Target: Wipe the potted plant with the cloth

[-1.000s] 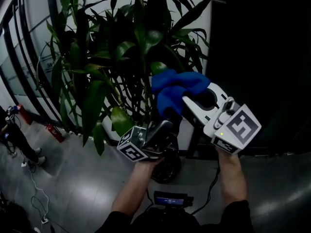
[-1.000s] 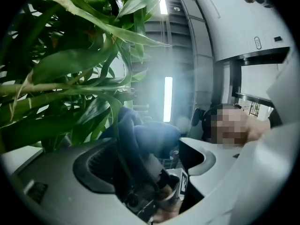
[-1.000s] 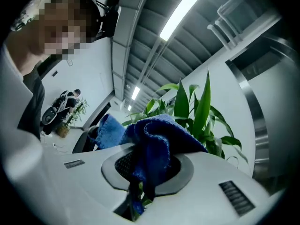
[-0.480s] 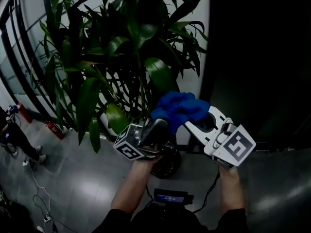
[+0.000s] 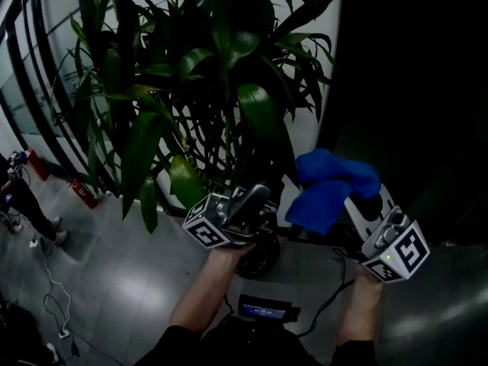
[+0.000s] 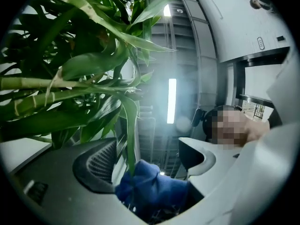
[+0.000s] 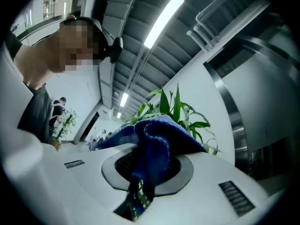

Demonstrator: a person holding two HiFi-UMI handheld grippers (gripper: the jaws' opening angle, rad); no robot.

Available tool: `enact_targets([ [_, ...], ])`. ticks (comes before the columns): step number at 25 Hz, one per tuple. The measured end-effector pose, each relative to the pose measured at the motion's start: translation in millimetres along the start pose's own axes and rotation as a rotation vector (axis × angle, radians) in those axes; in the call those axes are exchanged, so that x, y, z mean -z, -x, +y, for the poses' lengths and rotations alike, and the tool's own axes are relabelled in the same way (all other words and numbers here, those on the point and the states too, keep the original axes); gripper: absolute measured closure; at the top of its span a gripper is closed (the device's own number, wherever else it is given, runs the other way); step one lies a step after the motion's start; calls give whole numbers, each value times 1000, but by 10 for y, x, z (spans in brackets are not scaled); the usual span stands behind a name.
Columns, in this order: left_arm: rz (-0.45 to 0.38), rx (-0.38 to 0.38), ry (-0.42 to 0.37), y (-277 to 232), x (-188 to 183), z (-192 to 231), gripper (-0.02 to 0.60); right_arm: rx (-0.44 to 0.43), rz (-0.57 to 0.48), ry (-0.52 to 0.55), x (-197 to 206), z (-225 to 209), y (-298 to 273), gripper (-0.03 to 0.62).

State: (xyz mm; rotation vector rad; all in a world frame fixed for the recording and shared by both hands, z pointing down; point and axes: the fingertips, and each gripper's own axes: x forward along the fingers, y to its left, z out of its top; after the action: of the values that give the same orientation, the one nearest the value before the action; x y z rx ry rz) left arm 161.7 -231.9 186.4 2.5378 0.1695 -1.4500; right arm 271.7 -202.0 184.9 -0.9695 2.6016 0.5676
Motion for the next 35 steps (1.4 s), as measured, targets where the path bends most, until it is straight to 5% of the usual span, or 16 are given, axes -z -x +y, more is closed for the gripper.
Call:
enact_targets([
  [3,-5,-21,6,59,15,61,172,69,-106,26,-310,-161,69,523],
  [6,-11,-18,8,54,15,40,172,39,-149,84,-507,-66,-93,523],
  [12,-10,24,-8,-71,17,-147,173,-82,-97,213,-476,229,-671,522],
  [15,-15,36,-4,-93,20,-183,173,-124,39,233,-89,275,-781,522],
  [22,-38,41,16,-74,-1,-220,173,-153,172,161,478,393,-544,522],
  [35,16,21,-1,-26,253,-223,173,-216,207,-16,742,424,-138,522],
])
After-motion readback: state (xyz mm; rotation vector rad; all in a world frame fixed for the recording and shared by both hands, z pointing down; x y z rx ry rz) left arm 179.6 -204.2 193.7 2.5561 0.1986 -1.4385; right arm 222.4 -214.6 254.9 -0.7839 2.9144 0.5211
